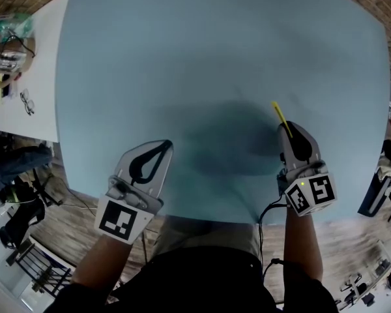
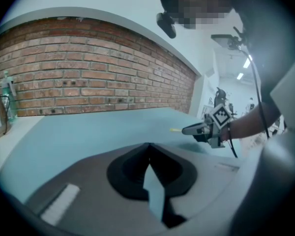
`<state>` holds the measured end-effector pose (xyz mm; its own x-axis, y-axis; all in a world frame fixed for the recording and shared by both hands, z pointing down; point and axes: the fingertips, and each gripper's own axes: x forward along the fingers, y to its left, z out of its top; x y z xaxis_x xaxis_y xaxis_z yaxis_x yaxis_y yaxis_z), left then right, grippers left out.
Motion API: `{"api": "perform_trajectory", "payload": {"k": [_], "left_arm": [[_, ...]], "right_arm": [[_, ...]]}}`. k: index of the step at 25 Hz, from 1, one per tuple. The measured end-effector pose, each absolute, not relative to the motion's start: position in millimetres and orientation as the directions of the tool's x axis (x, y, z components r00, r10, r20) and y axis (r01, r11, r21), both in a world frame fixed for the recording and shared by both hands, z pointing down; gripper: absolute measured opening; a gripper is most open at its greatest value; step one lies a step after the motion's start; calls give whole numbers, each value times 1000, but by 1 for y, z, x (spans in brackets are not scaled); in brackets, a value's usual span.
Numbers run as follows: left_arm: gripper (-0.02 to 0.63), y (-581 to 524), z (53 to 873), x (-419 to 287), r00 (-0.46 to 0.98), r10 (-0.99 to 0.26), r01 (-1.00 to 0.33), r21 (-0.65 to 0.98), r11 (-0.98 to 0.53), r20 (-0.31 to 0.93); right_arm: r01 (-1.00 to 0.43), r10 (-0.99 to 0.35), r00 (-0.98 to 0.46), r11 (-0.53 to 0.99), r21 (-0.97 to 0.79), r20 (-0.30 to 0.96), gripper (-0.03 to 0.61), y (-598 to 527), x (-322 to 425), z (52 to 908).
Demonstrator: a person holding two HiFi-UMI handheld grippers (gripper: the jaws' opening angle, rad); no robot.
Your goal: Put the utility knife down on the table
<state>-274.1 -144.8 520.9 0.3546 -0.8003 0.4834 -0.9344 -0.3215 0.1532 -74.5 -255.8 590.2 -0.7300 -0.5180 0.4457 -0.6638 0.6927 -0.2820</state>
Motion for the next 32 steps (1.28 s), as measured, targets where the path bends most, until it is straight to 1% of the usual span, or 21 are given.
{"api": "perform_trajectory", "payload": {"k": [20, 21, 22, 23, 25, 28, 32], "left_arm": [[-3, -140, 521, -271, 328, -809, -944, 142, -297, 488], [-3, -140, 522, -271, 327, -809, -944, 140, -297, 487], [-3, -141, 522, -272, 327, -810, -944, 139, -298, 486], [-3, -141, 521, -272, 327, -812, -944, 137, -299, 483], [-3, -141, 520, -273, 328, -814, -944, 133, -302, 479], [-3, -140, 516, -274, 326, -823, -945, 132, -300, 465], [-3, -139, 508, -282, 336, -832, -942, 136, -308, 442]], "right_arm": [[-656, -495, -711, 723, -217, 500, 60, -258, -71, 610], [-655, -493, -710, 724, -215, 504, 65, -258, -71, 612], [-653, -488, -708, 728, -210, 510, 97, -258, -72, 614], [-649, -482, -707, 733, -204, 518, 112, -257, -73, 616], [-637, -465, -706, 747, -192, 534, 131, -254, -76, 619], [-635, -457, -703, 748, -192, 544, 143, -249, -77, 620], [-647, -480, -690, 745, -164, 542, 143, -241, -82, 613]]}}
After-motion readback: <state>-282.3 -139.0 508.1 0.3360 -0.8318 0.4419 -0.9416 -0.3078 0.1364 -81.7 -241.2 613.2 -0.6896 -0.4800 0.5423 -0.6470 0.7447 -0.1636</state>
